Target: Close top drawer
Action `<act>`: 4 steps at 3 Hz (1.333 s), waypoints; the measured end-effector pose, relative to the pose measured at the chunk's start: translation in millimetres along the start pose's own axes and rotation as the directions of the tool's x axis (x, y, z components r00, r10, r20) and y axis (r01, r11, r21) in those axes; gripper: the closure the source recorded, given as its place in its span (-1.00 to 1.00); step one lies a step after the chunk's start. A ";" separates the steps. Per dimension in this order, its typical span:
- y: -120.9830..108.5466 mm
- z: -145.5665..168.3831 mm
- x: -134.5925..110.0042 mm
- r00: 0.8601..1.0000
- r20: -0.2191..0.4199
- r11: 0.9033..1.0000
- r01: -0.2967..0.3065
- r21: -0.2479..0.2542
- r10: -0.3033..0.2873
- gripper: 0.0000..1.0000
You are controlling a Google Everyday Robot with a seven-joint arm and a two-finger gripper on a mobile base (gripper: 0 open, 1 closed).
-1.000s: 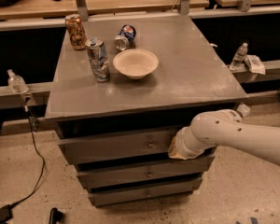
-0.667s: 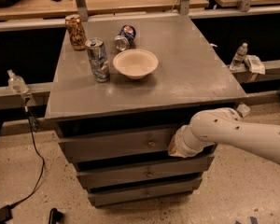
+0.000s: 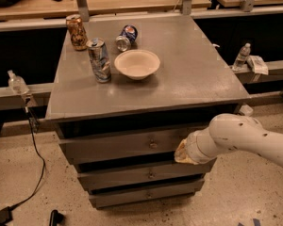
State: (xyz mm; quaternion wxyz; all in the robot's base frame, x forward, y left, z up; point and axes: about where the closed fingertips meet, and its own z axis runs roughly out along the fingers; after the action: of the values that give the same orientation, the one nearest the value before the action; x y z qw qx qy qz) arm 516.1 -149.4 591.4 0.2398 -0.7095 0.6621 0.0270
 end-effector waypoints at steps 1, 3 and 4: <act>10.7 -17.7 16.1 0.999 0.042 0.999 -0.027 -0.028 0.029 1.00; 16.7 -19.2 15.6 0.998 0.049 0.998 -0.024 -0.053 0.026 0.63; 17.4 -18.4 15.0 0.998 0.050 0.998 -0.023 -0.055 0.025 0.16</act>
Offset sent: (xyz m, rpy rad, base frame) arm -0.0117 -0.0197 0.0059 0.0405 0.0308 -0.0027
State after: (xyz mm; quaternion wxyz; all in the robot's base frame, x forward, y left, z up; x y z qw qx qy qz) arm 496.2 -170.4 597.1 0.2368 -0.7068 0.6633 0.0660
